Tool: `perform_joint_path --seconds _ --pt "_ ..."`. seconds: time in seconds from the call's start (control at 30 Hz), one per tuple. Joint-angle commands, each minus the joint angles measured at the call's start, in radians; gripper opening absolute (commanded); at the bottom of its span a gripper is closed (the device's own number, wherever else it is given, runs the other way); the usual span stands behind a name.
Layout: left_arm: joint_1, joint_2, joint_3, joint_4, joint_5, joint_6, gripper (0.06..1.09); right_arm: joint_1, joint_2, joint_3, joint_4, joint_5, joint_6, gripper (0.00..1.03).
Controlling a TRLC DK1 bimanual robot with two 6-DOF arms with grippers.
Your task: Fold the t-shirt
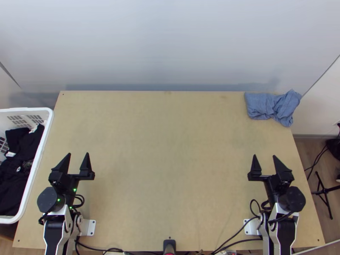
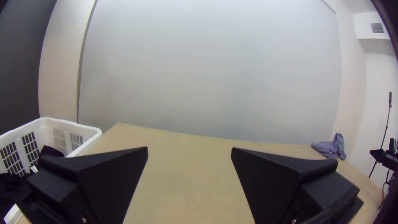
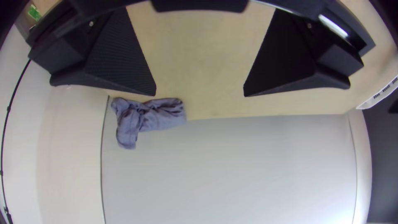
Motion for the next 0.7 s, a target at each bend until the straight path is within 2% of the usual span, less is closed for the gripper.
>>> perform_joint_path --seconds 0.0,0.1,0.23,0.33,0.47,0.67 --pt "0.036 0.015 0.068 -0.02 -0.012 -0.019 1.03 0.018 0.001 0.014 0.096 0.005 0.04 0.98" --pt "0.025 0.176 0.189 -0.051 -0.012 -0.021 1.03 0.064 0.036 0.063 0.096 0.033 0.02 0.98" --pt "0.07 0.432 0.417 -0.154 -0.012 -0.004 1.03 0.064 0.223 0.225 0.087 0.037 -0.014 0.98" --pt "0.064 0.515 0.542 -0.215 -0.012 0.036 1.04 0.086 0.375 0.386 0.079 0.048 -0.012 0.98" --pt "0.034 0.638 0.703 -0.355 -0.012 0.052 1.04 0.187 0.59 0.633 -0.005 0.115 -0.011 0.98" --pt "0.016 0.716 0.815 -0.401 -0.012 0.121 1.03 0.245 0.829 0.899 -0.108 0.142 -0.014 0.98"
